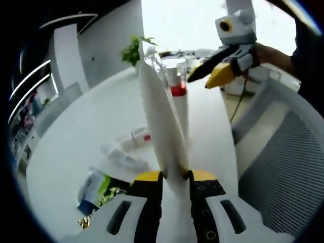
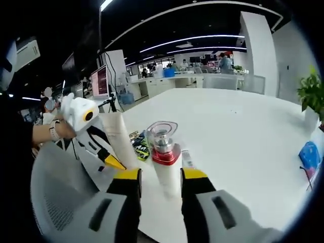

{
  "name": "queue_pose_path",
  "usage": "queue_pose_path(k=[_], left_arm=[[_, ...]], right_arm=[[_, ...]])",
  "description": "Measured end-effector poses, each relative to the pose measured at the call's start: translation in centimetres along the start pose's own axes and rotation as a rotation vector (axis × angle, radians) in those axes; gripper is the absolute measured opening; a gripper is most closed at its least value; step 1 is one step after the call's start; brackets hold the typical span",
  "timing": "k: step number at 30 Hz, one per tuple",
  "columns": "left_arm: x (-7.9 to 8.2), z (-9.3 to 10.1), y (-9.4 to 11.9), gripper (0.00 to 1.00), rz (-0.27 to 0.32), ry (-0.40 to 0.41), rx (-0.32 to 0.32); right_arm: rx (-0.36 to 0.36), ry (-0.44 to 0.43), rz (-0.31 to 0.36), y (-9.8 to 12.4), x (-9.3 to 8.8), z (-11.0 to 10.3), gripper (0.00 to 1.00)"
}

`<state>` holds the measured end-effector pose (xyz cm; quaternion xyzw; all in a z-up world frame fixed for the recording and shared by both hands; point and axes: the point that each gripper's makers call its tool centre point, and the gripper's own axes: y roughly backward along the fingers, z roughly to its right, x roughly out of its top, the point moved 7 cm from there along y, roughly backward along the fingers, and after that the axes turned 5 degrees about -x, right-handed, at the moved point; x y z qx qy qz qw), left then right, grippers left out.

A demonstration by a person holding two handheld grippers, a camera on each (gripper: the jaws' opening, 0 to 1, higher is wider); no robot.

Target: Arrange the skincare products in the storage area until every visible bottle or jar stands upright without overlapping.

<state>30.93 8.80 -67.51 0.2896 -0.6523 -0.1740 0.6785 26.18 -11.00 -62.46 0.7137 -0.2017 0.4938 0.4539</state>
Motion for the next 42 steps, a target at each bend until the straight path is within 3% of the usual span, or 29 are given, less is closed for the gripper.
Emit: queue_pose_path(k=[3, 7, 21, 24, 42], left_arm=[[0.2, -0.2, -0.2, 0.16, 0.003, -0.013, -0.014], [0.6, -0.5, -0.6, 0.16, -0.005, -0.047, -0.037], [1.9, -1.5, -2.4, 0.16, -0.002, -0.129, -0.113], [2.0, -1.5, -2.7, 0.16, 0.004, -0.151, -0.134], [2.9, -1.6, -3.9, 0.17, 0.017, -0.195, -0.172]], right_arm=[[0.019, -0.020, -0.024, -0.1, -0.2, 0.0, 0.18], [-0.004, 0.005, -0.034, -0.3, -0.4, 0.3, 0.30], [-0.020, 0.019, -0.036, -0.7, 0.0, 1.4, 0.33], [-0.027, 0.027, -0.029, -1.0, 0.1, 1.6, 0.37], [0.011, 0.072, -0.065, -2.5, 0.1, 1.2, 0.33]])
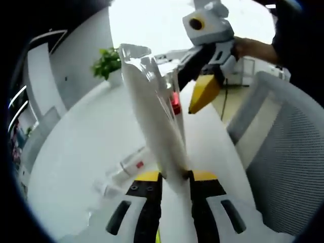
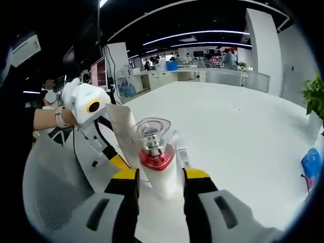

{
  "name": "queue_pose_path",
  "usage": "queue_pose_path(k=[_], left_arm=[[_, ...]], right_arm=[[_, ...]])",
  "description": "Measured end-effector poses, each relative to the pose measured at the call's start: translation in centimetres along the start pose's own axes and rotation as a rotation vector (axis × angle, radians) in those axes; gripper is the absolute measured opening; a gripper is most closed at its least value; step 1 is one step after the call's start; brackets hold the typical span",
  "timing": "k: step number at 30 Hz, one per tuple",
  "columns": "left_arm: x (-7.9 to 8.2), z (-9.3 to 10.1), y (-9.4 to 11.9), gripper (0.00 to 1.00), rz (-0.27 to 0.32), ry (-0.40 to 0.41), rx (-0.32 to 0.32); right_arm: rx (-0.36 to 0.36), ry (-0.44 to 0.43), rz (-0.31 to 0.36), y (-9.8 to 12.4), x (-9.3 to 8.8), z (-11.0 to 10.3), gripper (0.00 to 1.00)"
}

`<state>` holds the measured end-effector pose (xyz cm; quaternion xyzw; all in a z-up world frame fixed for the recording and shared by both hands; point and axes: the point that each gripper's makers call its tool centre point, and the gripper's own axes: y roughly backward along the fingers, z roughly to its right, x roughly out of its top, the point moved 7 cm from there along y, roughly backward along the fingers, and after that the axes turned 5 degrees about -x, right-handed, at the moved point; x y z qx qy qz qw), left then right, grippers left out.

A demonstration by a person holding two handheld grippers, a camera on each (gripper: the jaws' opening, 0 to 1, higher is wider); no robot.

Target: Arrange the skincare products in the storage area until every visible bottle or jar stands upright without overlapping.

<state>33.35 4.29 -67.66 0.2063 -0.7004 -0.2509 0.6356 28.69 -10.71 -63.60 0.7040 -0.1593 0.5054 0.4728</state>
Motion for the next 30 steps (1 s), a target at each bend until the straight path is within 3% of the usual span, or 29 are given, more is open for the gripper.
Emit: queue_pose_path(k=[17, 20, 30], left_arm=[[0.0, 0.0, -0.3, 0.18, -0.006, 0.001, 0.012], [-0.1, 0.1, -0.2, 0.22, -0.011, 0.013, 0.024], [-0.2, 0.5, 1.9, 0.37, 0.019, 0.129, 0.094]], right_arm=[[0.009, -0.006, -0.002, 0.2, 0.1, -0.3, 0.36], [0.007, -0.011, -0.001, 0.3, 0.0, -0.4, 0.38], [-0.027, -0.064, 0.019, 0.8, -0.3, -0.2, 0.60]])
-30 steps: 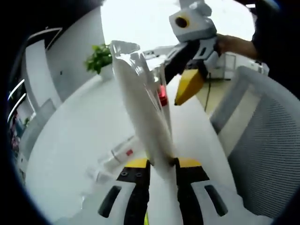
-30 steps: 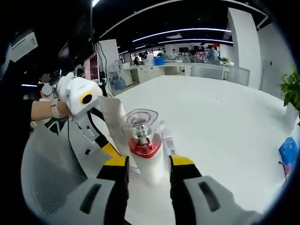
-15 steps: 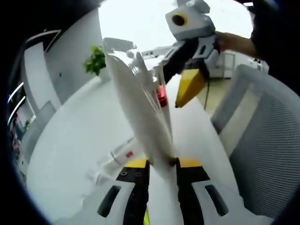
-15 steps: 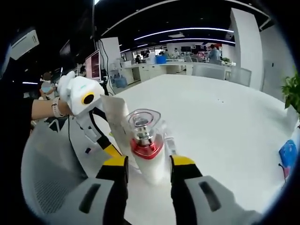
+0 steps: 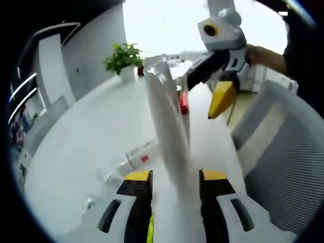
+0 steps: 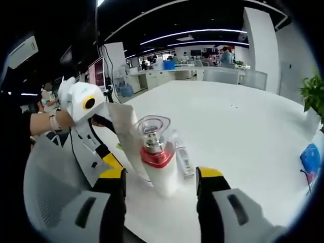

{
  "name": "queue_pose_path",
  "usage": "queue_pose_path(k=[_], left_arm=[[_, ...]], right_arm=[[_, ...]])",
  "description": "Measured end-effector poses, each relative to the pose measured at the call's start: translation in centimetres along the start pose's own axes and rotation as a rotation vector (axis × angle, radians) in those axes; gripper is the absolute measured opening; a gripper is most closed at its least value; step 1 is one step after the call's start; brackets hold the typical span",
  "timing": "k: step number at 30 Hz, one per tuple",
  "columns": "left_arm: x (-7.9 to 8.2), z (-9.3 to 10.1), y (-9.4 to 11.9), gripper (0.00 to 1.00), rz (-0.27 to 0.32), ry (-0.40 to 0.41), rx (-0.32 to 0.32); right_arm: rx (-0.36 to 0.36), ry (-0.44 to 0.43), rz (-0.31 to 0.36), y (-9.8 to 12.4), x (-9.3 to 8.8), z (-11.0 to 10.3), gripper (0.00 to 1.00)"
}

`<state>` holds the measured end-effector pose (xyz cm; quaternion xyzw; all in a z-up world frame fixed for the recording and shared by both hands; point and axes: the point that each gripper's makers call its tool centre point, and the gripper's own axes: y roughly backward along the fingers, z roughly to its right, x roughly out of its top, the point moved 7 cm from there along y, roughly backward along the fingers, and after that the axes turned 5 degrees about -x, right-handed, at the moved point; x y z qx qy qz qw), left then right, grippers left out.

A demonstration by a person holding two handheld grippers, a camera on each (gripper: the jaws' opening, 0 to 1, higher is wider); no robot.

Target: Arrange the skincare products in the storage area until every visible bottle or jar stands upright without overlapping.

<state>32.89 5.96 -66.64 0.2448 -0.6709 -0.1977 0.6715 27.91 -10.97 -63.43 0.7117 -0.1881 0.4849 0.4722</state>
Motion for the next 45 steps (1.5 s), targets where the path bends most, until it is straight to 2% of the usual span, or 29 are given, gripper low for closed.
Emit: queue_pose_path(k=[2, 3, 6, 11, 13, 16, 23, 27, 30, 33, 37, 42, 45], left_arm=[[-0.1, 0.2, 0.6, 0.44, 0.014, 0.057, 0.012], [-0.2, 0.3, 0.8, 0.49, 0.016, 0.069, 0.014], [-0.5, 0.6, 1.6, 0.59, 0.039, 0.093, 0.041], [-1.0, 1.2, 3.0, 0.66, 0.071, 0.132, 0.085], [-1.1, 1.4, 3.4, 0.70, 0.086, 0.163, 0.093], [-1.3, 1.7, 4.3, 0.78, 0.107, 0.190, 0.124], [-1.6, 2.6, 5.8, 0.87, 0.148, 0.265, 0.171], [-1.7, 3.1, 6.6, 0.92, 0.185, 0.289, 0.208], [-1.8, 3.6, 7.3, 0.97, 0.201, 0.339, 0.226], [-2.0, 3.8, 7.8, 0.97, 0.201, 0.353, 0.238], [-2.0, 4.0, 8.8, 0.97, 0.250, 0.399, 0.268], [-2.3, 4.5, 9.1, 0.97, 0.257, 0.422, 0.282], [-2.6, 4.8, 9.1, 0.97, 0.249, 0.431, 0.285]], right_arm=[[0.004, -0.012, 0.003, 0.2, -0.1, 0.0, 0.66], [-0.005, -0.021, 0.021, 0.3, -0.1, 0.1, 0.70], [-0.008, -0.030, 0.020, 0.4, -0.3, 0.1, 0.79], [-0.037, -0.049, 0.026, 0.6, -0.7, 0.2, 0.89], [-0.043, -0.048, 0.049, 0.7, -0.6, 0.2, 0.93], [-0.050, -0.055, 0.043, 0.8, -0.6, 0.0, 0.98], [-0.040, -0.103, 0.080, 0.9, -0.3, -0.3, 0.99], [-0.042, -0.111, 0.074, 0.8, -0.4, -0.5, 0.99], [-0.051, -0.102, 0.049, 0.7, -0.6, -0.6, 0.99], [-0.047, -0.111, 0.054, 0.6, -0.5, -0.8, 0.99], [-0.044, -0.107, 0.037, 0.5, -0.6, -1.0, 0.99], [-0.050, -0.090, 0.037, 0.5, -0.5, -1.2, 0.99], [-0.056, -0.109, 0.029, 0.4, -0.5, -1.2, 0.99]])
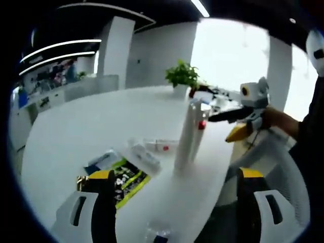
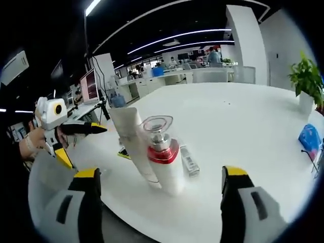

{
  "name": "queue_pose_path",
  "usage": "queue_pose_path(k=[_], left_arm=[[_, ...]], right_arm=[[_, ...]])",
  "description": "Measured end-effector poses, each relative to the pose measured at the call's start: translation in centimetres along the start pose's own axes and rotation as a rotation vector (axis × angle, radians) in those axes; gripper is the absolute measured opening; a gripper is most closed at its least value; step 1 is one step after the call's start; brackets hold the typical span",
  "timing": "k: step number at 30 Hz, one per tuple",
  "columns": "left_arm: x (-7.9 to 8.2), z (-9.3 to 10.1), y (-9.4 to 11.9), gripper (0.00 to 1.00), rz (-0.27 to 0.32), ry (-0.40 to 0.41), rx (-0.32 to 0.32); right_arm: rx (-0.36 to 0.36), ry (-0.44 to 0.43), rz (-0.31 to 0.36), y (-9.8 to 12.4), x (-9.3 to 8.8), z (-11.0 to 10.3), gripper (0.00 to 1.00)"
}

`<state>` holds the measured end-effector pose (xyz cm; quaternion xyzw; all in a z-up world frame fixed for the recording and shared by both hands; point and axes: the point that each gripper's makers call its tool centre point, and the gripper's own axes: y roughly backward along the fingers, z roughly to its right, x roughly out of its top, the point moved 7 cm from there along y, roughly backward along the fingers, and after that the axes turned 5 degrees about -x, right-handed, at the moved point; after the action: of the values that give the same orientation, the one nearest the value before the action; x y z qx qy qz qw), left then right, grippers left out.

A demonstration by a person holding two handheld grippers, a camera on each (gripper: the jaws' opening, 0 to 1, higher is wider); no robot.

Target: Arrange the skincare products in the storage area until every visible bottle or jar stands upright without overlapping.

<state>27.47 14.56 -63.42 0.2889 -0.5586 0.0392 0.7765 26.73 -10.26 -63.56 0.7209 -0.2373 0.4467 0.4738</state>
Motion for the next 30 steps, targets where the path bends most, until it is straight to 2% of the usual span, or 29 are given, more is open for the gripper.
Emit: queue_pose_path(k=[13, 16, 21, 26, 29, 30], left_arm=[[-0.4, 0.3, 0.6, 0.97, 0.003, -0.019, 0.023], [-0.5, 0.4, 0.7, 0.97, 0.005, 0.000, 0.011], [-0.8, 0.4, 0.9, 0.97, -0.003, 0.020, 0.016], [-1.0, 0.3, 1.1, 0.97, -0.011, 0.026, 0.037], [-1.0, 0.2, 1.2, 0.97, 0.007, 0.037, 0.046], [-1.0, 0.2, 1.2, 0.97, 0.009, 0.038, 0.048]], right_arm=[[-0.015, -0.012, -0.015, 0.0, 0.1, 0.0, 0.99], [-0.016, -0.011, -0.035, 0.0, 0.0, -0.2, 0.99], [-0.011, -0.016, -0.029, 0.2, 0.1, -0.3, 0.99], [-0.011, -0.009, -0.043, 0.4, 0.1, -0.3, 0.99], [0.004, -0.021, -0.054, 0.6, 0.2, -0.4, 0.90], [0.005, -0.038, -0.053, 0.6, 0.2, -0.4, 0.90]])
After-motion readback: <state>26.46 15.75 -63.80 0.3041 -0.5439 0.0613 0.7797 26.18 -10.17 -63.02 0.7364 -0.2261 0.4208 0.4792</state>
